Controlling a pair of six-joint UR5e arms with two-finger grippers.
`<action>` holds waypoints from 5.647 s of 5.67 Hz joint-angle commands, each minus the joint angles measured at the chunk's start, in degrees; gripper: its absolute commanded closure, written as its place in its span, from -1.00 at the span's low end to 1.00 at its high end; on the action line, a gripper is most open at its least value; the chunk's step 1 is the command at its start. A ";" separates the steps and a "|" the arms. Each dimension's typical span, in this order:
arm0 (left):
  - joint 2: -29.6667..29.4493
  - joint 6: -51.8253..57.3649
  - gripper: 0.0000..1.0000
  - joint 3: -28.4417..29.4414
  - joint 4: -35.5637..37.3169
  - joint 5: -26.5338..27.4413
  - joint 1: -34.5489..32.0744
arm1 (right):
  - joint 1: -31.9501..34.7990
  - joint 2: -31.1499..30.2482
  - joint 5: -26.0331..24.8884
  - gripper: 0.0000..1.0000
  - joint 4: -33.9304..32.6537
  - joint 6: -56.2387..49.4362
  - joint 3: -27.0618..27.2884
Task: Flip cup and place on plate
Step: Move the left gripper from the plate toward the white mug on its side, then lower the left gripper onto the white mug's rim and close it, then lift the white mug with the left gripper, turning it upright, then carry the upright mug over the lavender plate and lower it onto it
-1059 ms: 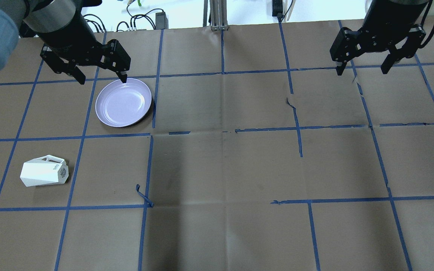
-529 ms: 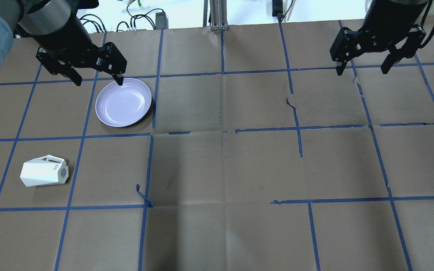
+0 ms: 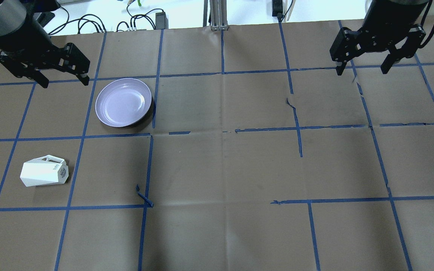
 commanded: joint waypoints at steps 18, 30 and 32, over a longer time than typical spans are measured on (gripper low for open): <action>-26.32 67.29 1.00 -7.46 -15.03 -26.01 42.01 | 0.00 0.00 0.00 -1.00 0.04 0.00 0.00; -19.45 23.33 0.99 -6.75 28.30 0.34 -8.70 | 0.00 0.00 0.00 -1.00 0.04 0.00 0.00; -21.03 23.50 0.93 -8.41 31.97 0.52 -8.62 | 0.00 0.00 0.00 -1.00 0.04 0.00 0.00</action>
